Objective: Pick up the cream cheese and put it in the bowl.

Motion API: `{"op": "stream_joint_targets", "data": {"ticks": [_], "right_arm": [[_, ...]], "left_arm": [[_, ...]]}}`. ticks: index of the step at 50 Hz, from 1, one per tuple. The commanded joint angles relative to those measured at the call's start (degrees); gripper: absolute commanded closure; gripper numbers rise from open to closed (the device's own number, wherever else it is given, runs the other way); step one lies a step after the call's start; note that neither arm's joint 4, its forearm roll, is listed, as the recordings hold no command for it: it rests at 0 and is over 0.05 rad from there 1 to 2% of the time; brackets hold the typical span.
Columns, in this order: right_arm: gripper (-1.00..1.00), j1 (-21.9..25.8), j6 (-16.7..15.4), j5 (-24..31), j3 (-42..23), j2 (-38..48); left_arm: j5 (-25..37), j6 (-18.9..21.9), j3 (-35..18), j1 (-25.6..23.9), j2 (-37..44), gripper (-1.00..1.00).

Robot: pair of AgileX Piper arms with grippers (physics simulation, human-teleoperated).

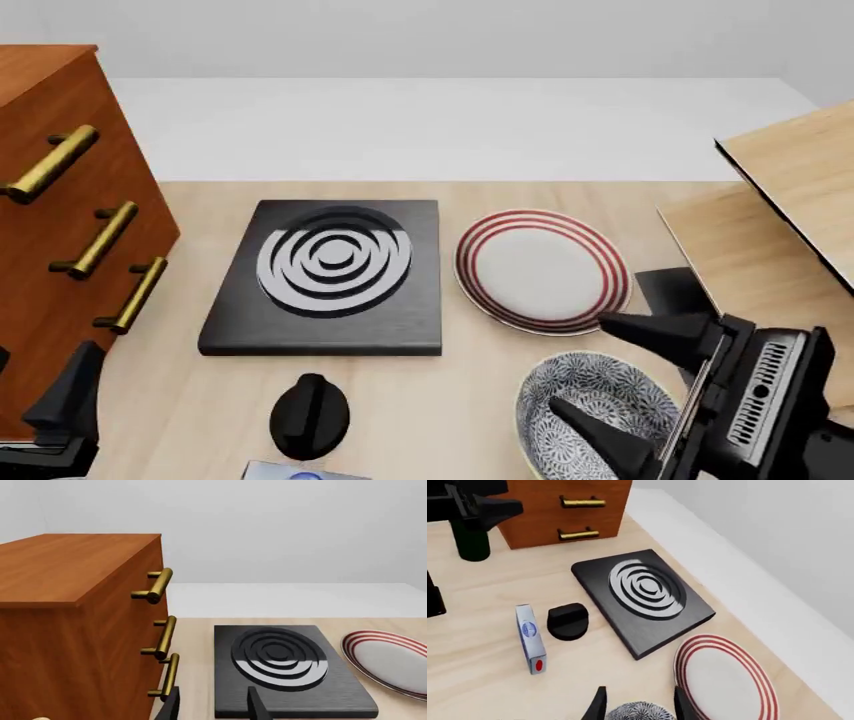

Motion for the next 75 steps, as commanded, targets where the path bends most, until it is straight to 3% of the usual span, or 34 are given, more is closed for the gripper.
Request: {"op": "stream_joint_targets", "data": {"ticks": [1, 10, 40, 55, 75], "right_arm": [[-1.0, 6.6, -0.3, -5.1, -2.0, 10.0], [-1.0, 11.0, -1.4, -11.9, -3.1, 20.5], [-1.0, 20.8, 3.6, -22.2, -9.2, 40.3], [-1.0, 23.1, 6.4, -26.1, -10.3, 46.1], [-1.0, 22.7, 8.5, -31.0, -10.1, 52.4]], "left_arm": [[0.0, 0.0, 0.0, 0.0, 0.0, -1.0], [0.0, 0.0, 0.0, 0.0, 0.0, -1.0], [0.0, 0.0, 0.0, 0.0, 0.0, -1.0], [0.0, 0.0, 0.0, 0.0, 0.0, -1.0], [0.0, 0.0, 0.0, 0.0, 0.0, -1.0]]}}
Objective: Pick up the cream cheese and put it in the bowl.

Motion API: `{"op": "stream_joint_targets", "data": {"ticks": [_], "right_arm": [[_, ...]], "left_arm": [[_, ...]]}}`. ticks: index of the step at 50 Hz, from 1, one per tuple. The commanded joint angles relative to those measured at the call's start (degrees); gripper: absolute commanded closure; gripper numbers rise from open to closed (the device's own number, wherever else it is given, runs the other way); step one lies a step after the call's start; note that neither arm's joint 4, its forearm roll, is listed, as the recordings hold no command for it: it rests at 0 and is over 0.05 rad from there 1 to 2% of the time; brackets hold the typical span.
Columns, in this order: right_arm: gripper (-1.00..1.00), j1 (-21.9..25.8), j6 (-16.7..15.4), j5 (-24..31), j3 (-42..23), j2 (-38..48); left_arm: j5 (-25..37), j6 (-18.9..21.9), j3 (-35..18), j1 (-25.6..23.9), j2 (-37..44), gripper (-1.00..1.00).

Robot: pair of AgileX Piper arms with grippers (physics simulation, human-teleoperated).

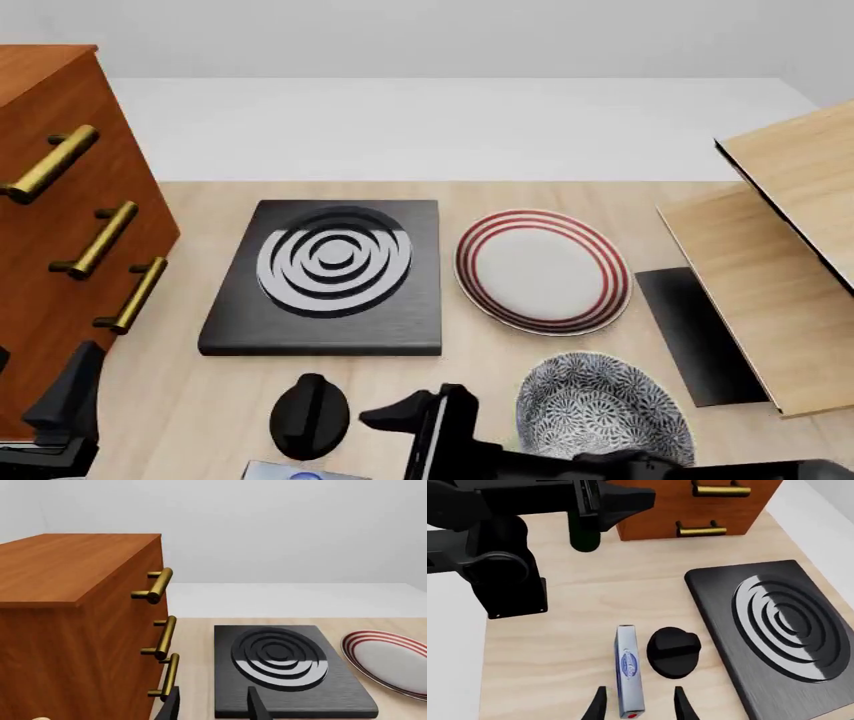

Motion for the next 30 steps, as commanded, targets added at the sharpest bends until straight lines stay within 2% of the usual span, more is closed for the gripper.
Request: {"op": "stream_joint_targets", "data": {"ticks": [1, 30], "right_arm": [[-1.0, 0.2, 1.4, -2.9, -0.1, 4.0], [-1.0, 0.5, 4.7, -10.2, -1.2, 16.1]], "left_arm": [[0.0, 0.0, 0.0, 0.0, 0.0, -1.0], [0.0, 0.0, 0.0, 0.0, 0.0, -1.0]]}}
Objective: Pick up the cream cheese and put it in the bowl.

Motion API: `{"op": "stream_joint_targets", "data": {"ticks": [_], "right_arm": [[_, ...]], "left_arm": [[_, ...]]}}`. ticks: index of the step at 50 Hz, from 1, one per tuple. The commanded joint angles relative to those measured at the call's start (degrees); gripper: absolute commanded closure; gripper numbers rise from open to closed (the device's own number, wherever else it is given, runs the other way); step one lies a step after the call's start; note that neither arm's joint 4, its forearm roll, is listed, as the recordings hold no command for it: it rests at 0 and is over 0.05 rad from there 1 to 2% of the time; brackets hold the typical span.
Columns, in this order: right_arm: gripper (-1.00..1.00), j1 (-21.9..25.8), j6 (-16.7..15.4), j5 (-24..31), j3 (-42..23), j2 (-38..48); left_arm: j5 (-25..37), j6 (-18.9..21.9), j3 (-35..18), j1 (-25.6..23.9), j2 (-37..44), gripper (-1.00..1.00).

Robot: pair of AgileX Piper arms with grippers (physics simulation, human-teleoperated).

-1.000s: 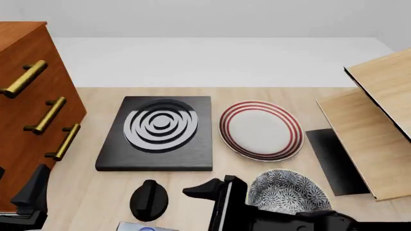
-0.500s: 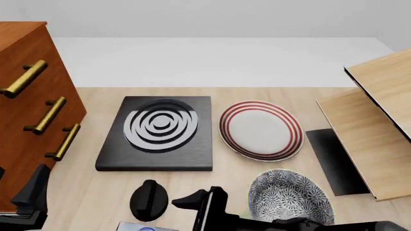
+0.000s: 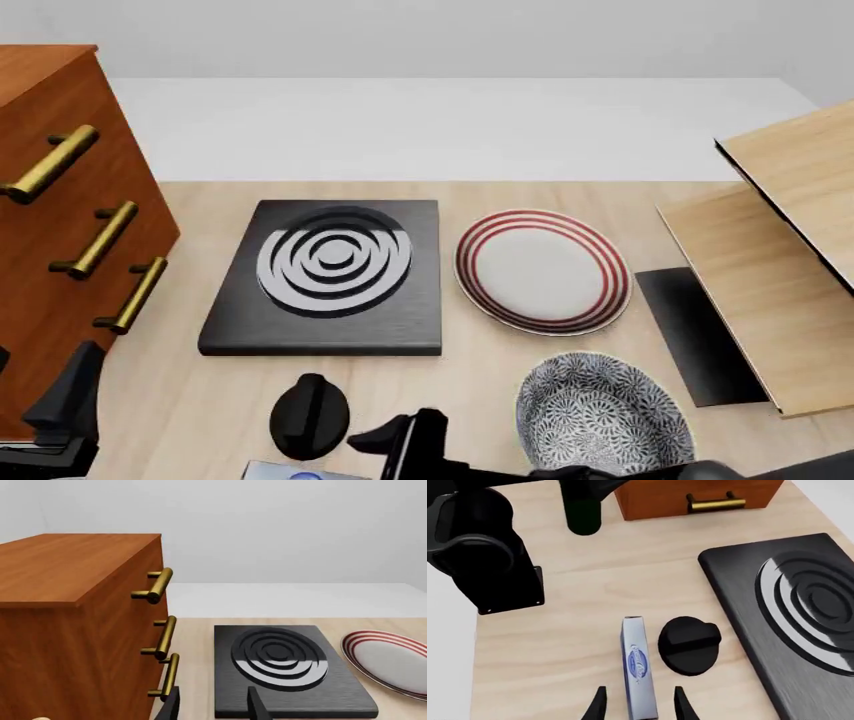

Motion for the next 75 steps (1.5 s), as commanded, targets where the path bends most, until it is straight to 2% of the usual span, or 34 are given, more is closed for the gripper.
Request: {"op": "stream_joint_targets", "data": {"ticks": [1, 11, 50, 51, 58, 75], "right_arm": [[-1.0, -0.2, 1.1, -2.7, -0.3, 4.5], [-1.0, 0.2, 2.7, -3.4, -0.6, 6.3], [-1.0, 0.0, 3.1, -4.4, -1.4, 10.1], [1.0, -0.1, 2.7, -4.4, -1.2, 9.7], [1.0, 0.1, 2.1, -3.4, -1.1, 8.4], [1.0, 1.9, -0.4, 4.3, -0.6, -2.8]], "left_arm": [[0.0, 0.0, 0.0, 0.0, 0.0, -1.0], [0.0, 0.0, 0.0, 0.0, 0.0, -1.0], [0.0, 0.0, 0.0, 0.0, 0.0, -1.0], [0.0, 0.0, 0.0, 0.0, 0.0, -1.0], [0.0, 0.0, 0.0, 0.0, 0.0, -1.0], [0.0, 0.0, 0.0, 0.0, 0.0, -1.0]]}}
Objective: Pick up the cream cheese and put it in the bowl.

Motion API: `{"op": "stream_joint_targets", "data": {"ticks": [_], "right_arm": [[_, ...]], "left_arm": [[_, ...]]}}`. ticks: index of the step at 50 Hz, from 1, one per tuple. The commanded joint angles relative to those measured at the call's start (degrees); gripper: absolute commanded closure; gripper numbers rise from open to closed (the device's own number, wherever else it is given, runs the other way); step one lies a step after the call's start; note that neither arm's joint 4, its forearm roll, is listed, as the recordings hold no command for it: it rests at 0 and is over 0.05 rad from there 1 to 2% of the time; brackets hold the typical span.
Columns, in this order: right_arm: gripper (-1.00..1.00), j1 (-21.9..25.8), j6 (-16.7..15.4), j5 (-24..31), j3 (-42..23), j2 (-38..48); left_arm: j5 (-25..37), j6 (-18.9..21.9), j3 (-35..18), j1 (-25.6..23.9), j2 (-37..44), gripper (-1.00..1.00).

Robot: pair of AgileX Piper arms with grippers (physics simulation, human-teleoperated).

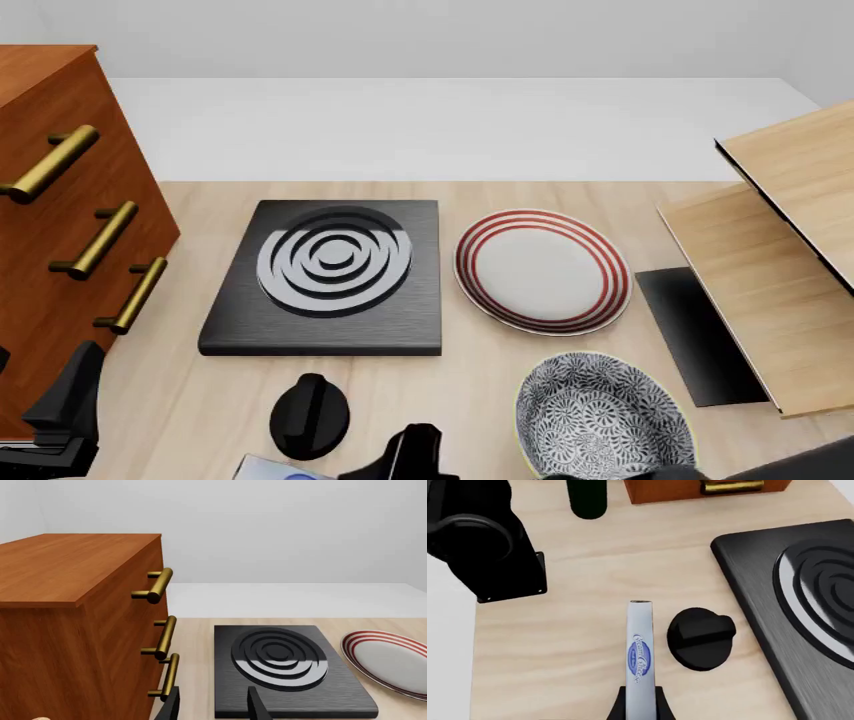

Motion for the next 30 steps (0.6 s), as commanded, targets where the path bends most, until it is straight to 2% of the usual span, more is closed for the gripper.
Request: {"op": "stream_joint_targets", "data": {"ticks": [1, 12, 30], "right_arm": [[1.0, 1.1, -0.9, 4.7, 0.0, -7.1], [1.0, 1.0, -2.5, 11.6, 0.9, -16.8], [1.0, -4.0, -3.0, 22.3, 5.2, -32.9]], "left_arm": [[0.0, 0.0, 0.0, 0.0, 0.0, -1.0], [0.0, 0.0, 0.0, 0.0, 0.0, -1.0], [0.0, 0.0, 0.0, 0.0, 0.0, -1.0]]}}
